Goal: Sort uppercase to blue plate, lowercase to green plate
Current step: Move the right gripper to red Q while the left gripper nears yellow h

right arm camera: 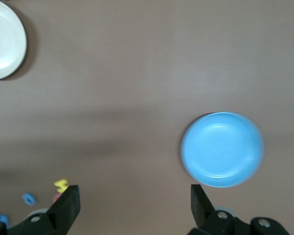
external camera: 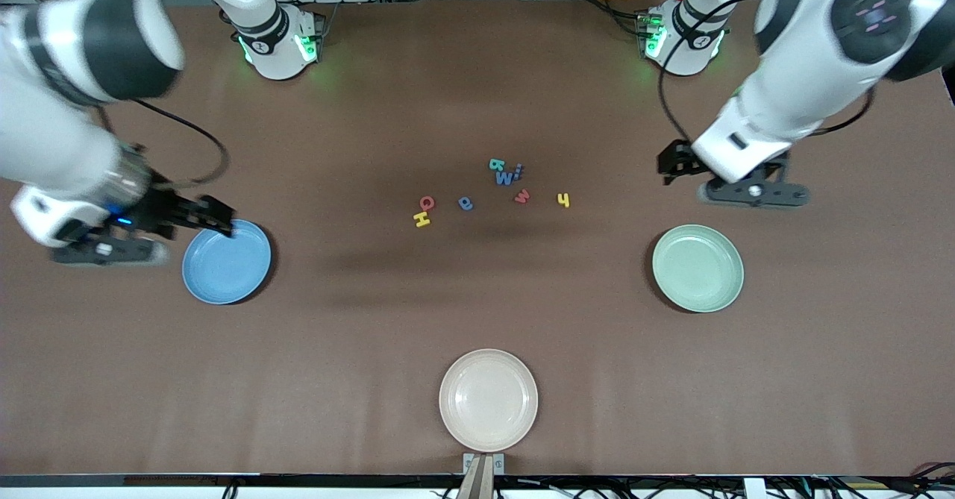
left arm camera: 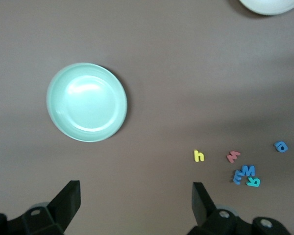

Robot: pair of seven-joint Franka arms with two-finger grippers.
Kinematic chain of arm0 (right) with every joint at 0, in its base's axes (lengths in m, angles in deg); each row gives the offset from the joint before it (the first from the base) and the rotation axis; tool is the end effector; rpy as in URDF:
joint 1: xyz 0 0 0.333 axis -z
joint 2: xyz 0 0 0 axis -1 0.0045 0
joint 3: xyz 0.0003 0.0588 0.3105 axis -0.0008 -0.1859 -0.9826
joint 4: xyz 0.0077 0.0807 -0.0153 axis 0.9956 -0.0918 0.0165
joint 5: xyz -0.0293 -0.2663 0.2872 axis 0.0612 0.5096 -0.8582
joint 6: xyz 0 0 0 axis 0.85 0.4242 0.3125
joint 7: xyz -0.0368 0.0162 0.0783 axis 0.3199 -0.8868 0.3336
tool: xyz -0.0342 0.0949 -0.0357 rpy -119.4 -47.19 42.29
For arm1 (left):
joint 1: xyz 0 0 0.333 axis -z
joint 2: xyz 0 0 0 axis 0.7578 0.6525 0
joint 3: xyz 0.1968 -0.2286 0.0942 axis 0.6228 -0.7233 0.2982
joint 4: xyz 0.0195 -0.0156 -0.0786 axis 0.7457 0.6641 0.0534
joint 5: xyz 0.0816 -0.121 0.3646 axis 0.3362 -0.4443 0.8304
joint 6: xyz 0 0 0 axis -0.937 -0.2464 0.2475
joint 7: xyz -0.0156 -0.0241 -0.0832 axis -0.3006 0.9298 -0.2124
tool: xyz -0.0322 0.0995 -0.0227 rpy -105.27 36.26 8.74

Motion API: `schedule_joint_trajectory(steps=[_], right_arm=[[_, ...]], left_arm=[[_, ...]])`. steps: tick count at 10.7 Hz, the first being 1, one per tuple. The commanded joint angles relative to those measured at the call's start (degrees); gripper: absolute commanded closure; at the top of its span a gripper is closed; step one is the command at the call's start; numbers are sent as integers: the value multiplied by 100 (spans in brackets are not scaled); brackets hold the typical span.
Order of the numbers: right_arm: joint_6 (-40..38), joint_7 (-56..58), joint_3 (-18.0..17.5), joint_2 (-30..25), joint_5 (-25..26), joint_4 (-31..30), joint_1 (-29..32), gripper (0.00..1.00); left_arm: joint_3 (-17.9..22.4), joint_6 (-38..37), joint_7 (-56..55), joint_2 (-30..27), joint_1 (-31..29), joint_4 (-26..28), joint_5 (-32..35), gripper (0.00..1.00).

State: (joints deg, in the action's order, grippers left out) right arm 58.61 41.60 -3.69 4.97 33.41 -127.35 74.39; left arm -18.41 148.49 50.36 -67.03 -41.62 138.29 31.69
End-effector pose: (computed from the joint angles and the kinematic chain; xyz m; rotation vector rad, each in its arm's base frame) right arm 0.6275 0.1610 0.5142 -3.1043 0.0850 -0.0179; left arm 0.5430 -0.2235 0.5103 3.1254 -0.1559 -0.0838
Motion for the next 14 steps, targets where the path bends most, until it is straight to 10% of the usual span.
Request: schedule_joint_trajectory(steps=[1, 9, 14], right_arm=[[340, -1385, 52, 459, 23, -14, -799, 0], [3054, -3800, -632, 725, 84, -2701, -1638, 0], [3655, -4169, -756, 1111, 93, -3021, -1787, 0]], left_arm=[[-263, 949, -383, 18, -36, 910, -104, 0], [-1046, 2641, -1959, 1132, 25, 1776, 264, 1], [-1038, 3168, -2625, 1731, 298, 1776, 792, 6]])
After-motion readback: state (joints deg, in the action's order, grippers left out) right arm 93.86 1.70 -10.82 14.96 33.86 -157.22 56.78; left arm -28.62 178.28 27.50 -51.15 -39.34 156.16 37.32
